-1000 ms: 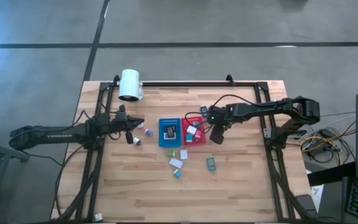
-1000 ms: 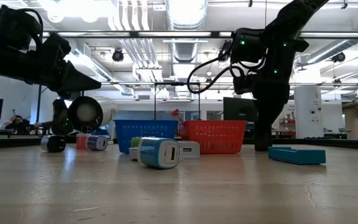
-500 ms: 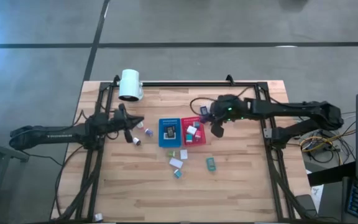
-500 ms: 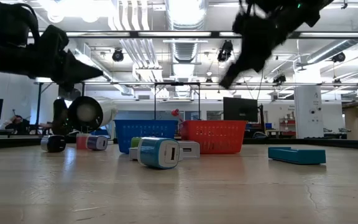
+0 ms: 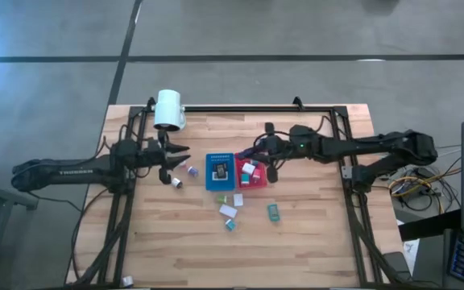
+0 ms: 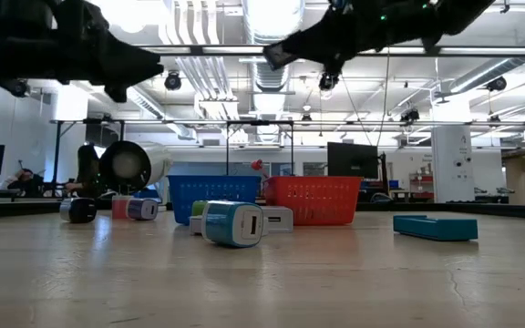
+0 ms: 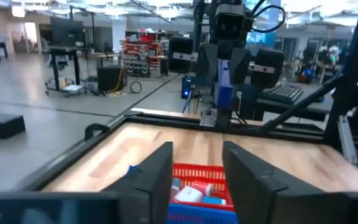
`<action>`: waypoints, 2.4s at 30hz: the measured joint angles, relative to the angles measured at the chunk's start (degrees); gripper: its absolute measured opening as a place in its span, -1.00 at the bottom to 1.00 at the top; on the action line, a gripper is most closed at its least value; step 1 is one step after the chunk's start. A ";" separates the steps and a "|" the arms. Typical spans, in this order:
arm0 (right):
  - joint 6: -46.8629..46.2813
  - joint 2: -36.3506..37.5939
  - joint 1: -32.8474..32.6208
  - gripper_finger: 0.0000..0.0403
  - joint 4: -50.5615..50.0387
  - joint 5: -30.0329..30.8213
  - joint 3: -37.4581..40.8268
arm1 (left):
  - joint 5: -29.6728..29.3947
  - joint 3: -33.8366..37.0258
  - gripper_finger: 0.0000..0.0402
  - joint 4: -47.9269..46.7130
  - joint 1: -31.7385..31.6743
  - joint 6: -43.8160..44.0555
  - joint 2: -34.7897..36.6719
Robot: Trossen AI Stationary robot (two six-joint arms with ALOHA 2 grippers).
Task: Pick & Place Office items
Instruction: Put the blue digital timer into the blue bin
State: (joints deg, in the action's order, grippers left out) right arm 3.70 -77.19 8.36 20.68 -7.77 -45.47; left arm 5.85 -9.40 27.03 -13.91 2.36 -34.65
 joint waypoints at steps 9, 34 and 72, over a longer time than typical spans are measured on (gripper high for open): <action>-8.06 -7.05 1.38 -0.76 11.82 -4.86 -2.33 | -1.75 -5.27 0.10 0.44 4.58 -32.34 -5.60; -19.77 -26.21 5.90 -0.74 7.69 -17.08 -30.54 | -22.10 -15.79 0.39 8.09 10.89 -72.61 -18.14; -19.36 -25.94 6.32 -0.73 6.27 -15.67 -30.52 | -24.69 -16.99 -0.20 9.60 12.28 -69.62 -21.27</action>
State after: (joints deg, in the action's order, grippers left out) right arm -15.66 -103.13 14.68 26.96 -23.44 -75.99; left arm -18.84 -26.39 36.63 -1.63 -67.26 -55.92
